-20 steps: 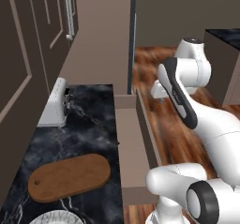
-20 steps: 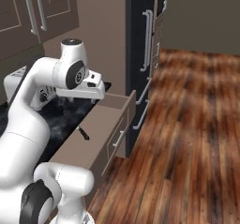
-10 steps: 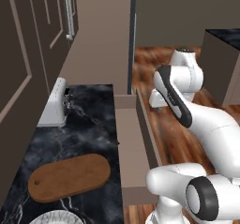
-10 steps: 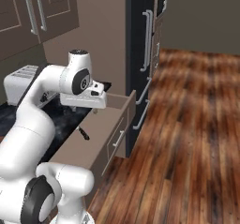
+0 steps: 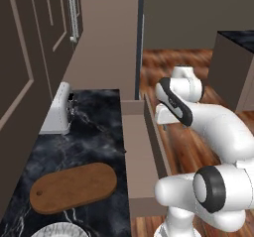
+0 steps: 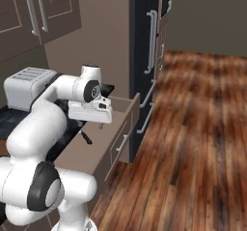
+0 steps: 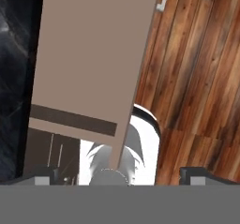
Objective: Pick up the knife from the drawer and place it on the cutting board. Then place the meat from the plate to the cutting board.
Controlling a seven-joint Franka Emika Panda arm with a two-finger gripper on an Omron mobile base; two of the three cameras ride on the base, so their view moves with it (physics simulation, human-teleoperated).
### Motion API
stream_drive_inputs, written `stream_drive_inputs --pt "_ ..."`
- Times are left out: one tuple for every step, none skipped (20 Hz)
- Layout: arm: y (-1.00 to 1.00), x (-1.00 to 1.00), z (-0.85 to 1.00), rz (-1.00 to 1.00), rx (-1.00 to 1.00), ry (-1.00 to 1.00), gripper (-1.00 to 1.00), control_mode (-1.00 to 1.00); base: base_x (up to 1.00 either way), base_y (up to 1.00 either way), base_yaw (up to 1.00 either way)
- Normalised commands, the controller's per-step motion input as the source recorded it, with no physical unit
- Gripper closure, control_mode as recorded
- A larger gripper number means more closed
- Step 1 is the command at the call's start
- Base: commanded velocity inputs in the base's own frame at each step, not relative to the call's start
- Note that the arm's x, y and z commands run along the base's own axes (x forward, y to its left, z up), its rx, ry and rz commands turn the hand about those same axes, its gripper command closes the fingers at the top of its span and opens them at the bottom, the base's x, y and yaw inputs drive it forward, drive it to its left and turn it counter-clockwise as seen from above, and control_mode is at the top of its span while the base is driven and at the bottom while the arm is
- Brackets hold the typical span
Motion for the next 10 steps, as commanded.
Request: stream_drive_inputs --pt "-0.11 0.00 -0.55 0.00 0.00 0.13 -1.00 -1.00 0.00 0.00 0.00" --pt "-0.14 0.00 -0.53 0.00 0.00 0.12 -1.00 -1.00 0.00 0.00 0.00" --pt "-0.15 0.00 -0.49 0.00 0.00 0.10 -1.00 -1.00 0.00 0.00 0.00" --pt "-0.15 0.00 -0.49 0.00 0.00 0.09 -1.00 -1.00 0.00 0.00 0.00" --pt "-0.13 0.00 -0.49 0.00 0.00 0.09 -1.00 -1.00 0.00 0.00 0.00" --pt "-0.11 0.00 -0.51 0.00 0.00 0.10 -1.00 -1.00 0.00 0.00 0.00" --pt "-0.11 0.00 -0.54 0.00 -0.01 0.10 -1.00 -1.00 0.00 0.00 0.00" --pt "-0.11 0.00 -0.54 0.00 -0.02 0.11 -1.00 -1.00 0.00 0.00 0.00" --pt "-0.14 0.00 -0.54 0.00 -0.02 0.10 -1.00 -1.00 0.00 0.00 0.00" --pt "-0.14 0.00 -0.47 0.00 -0.02 0.07 -1.00 -1.00 0.00 0.00 0.00"
